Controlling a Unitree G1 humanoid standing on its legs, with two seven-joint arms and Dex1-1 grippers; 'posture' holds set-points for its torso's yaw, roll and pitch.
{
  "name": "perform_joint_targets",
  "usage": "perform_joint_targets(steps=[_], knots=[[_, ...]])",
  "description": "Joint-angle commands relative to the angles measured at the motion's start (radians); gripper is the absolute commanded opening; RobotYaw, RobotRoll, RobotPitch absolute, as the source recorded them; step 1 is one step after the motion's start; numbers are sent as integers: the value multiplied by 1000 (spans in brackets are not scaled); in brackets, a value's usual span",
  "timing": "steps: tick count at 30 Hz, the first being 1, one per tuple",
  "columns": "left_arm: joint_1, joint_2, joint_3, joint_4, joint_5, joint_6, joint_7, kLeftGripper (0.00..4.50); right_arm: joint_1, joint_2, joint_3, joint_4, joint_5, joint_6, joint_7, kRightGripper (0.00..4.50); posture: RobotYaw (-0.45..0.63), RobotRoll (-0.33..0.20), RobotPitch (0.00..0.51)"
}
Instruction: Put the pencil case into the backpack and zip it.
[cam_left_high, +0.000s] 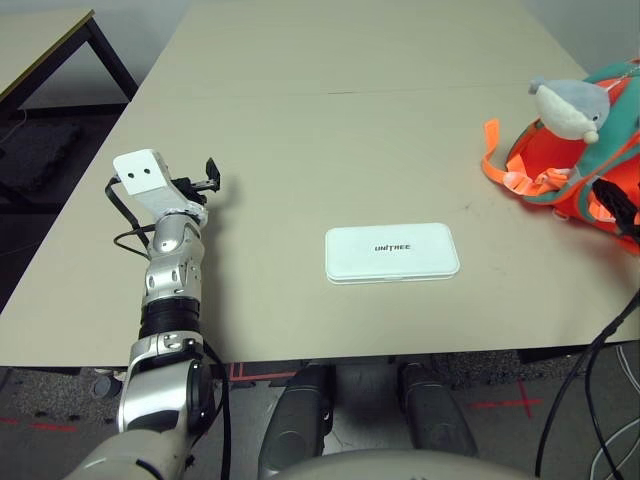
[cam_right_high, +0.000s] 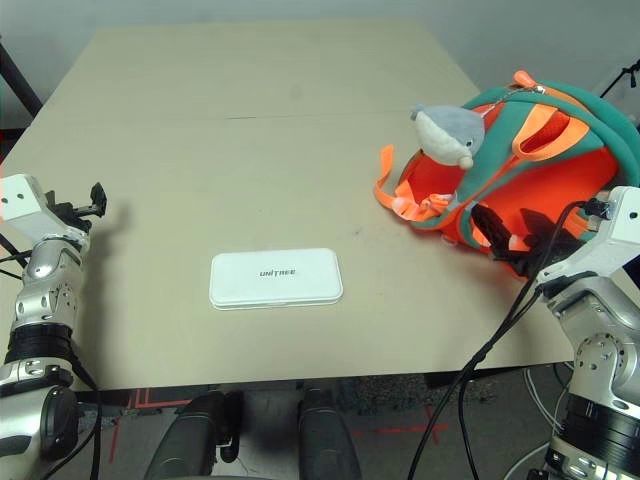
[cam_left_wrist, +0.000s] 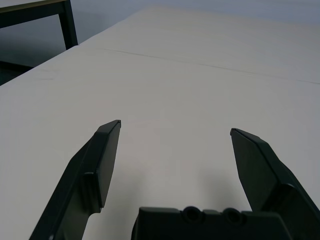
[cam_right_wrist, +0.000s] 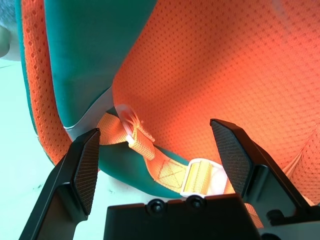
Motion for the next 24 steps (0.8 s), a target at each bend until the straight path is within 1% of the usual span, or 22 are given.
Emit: perform_joint_targets(steps=[1, 4, 7, 9, 12, 14, 15, 16, 18, 20, 21, 22, 24], knots=[[15, -13, -3, 0, 1, 10, 7, 4479, 20, -6, -13, -3, 8, 9, 14, 4500, -1, 0, 173], [-5, -27, -21, 7, 4, 9, -8, 4479, 39, -36, -31, -30, 13, 21, 29, 4500, -11, 0, 175], [-24, -11, -38, 5, 4, 13, -52, 4479, 33, -62, -53, -41, 27, 39, 31, 4500, -18, 0, 182], [-43, 2, -56, -5, -14, 37, -124, 4479, 13, -90, -72, -55, 84, 109, 41, 4500, -9, 0, 179], [-70, 37, -81, -27, -59, 98, -268, 4479, -29, -143, -97, -71, 215, 261, 64, 4500, 16, 0, 163], [-96, 73, -79, -36, -119, 192, -379, 4479, -51, -181, -104, -88, 329, 392, 84, 4500, 35, 0, 147], [-109, 92, -79, -48, -159, 264, -439, 4479, -59, -199, -101, -98, 388, 457, 98, 4500, 40, 0, 143], [-120, 122, -89, -69, -207, 374, -512, 4479, -64, -217, -89, -112, 453, 527, 116, 4500, 45, 0, 134], [-137, 175, -100, -104, -291, 575, -614, 4479, -70, -242, -56, -146, 537, 618, 135, 4500, 49, 0, 133], [-153, 221, -119, -110, -363, 783, -693, 4479, -71, -245, 8, -166, 564, 665, 150, 4500, 50, 0, 138], [-160, 241, -127, -102, -387, 870, -722, 4479, -69, -240, 43, -179, 565, 674, 156, 4500, 53, 0, 133], [-165, 256, -142, -96, -404, 945, -748, 4479, -66, -237, 85, -188, 556, 679, 162, 4500, 55, 0, 133], [-171, 280, -165, -93, -426, 1046, -792, 4479, -69, -228, 146, -203, 542, 681, 165, 4500, 60, 0, 138]])
